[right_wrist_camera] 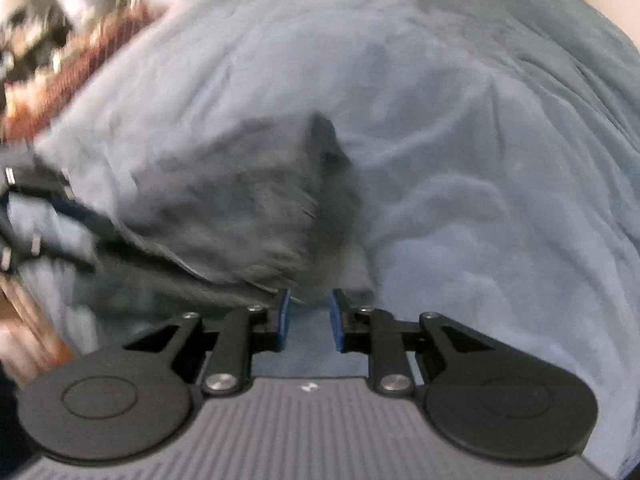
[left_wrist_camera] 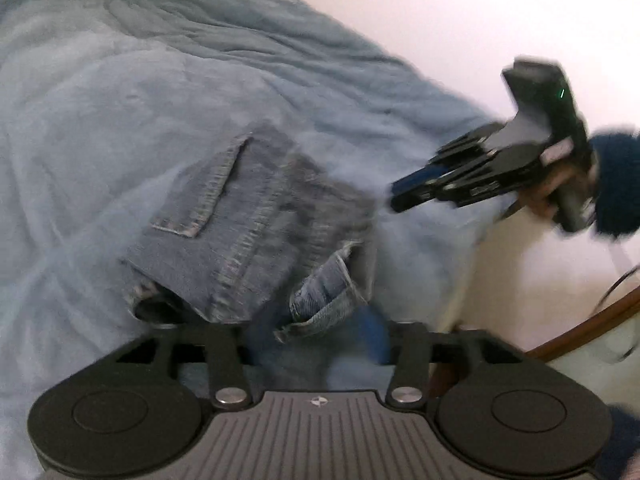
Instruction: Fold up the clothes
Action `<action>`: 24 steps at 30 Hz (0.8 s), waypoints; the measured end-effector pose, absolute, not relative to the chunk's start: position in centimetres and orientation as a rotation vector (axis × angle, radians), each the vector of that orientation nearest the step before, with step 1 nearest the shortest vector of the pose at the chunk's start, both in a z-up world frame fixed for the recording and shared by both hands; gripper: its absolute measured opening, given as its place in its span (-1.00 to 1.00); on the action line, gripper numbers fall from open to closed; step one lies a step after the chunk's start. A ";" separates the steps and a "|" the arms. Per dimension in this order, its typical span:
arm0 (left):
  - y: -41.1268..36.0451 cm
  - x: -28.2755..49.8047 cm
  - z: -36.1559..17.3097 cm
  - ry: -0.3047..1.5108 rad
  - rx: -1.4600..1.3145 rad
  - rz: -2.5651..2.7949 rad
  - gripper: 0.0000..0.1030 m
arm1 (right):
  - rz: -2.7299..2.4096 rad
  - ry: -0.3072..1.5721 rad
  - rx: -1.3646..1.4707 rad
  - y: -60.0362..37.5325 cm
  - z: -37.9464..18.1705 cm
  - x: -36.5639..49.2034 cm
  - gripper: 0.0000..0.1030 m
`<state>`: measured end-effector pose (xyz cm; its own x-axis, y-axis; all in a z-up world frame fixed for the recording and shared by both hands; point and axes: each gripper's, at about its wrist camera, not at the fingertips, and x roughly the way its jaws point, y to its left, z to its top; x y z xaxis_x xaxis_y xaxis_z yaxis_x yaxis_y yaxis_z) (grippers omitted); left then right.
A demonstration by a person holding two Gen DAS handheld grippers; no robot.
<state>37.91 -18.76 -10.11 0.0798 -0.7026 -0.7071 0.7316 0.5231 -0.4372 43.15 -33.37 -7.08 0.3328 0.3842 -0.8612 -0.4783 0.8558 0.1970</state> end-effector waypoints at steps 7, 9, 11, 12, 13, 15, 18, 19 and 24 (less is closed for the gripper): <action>-19.1 37.3 -11.3 1.067 0.015 -1.055 0.07 | 0.475 1.081 -0.009 -32.4 -8.2 42.8 -0.28; -18.5 37.7 -11.6 1.076 -0.009 -1.040 0.07 | 0.489 1.070 -0.007 -32.7 -8.4 43.8 -0.18; -18.0 37.7 -11.8 1.089 -0.006 -1.031 0.07 | 0.535 1.073 0.010 -32.6 -8.8 45.4 0.15; -17.9 37.9 -12.1 1.098 -0.004 -1.025 0.07 | 0.553 1.077 0.010 -32.4 -9.3 46.2 0.15; -18.0 38.0 -12.3 1.104 -0.002 -1.021 0.07 | 0.570 1.084 0.008 -32.2 -9.8 47.1 0.15; -18.4 38.1 -13.0 1.111 0.007 -1.016 0.07 | 0.618 1.123 0.043 -31.4 -11.1 49.5 0.04; -19.9 38.5 -14.5 1.115 0.022 -0.995 0.07 | 0.654 1.134 0.002 -29.8 -11.8 51.6 -0.67; -20.2 38.6 -14.8 1.116 0.013 -0.991 0.06 | 0.657 1.114 -0.052 -29.2 -11.6 51.8 -0.69; -19.5 38.5 -14.9 1.102 0.019 -0.969 0.06 | 0.618 1.127 -0.113 -29.4 -11.2 51.5 -0.52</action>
<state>38.47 -19.45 -14.89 0.1031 -0.6479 -0.7547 0.6656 0.6088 -0.4317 51.53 -29.38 -11.17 0.2825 0.4052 -0.8695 -0.5159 0.8283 0.2184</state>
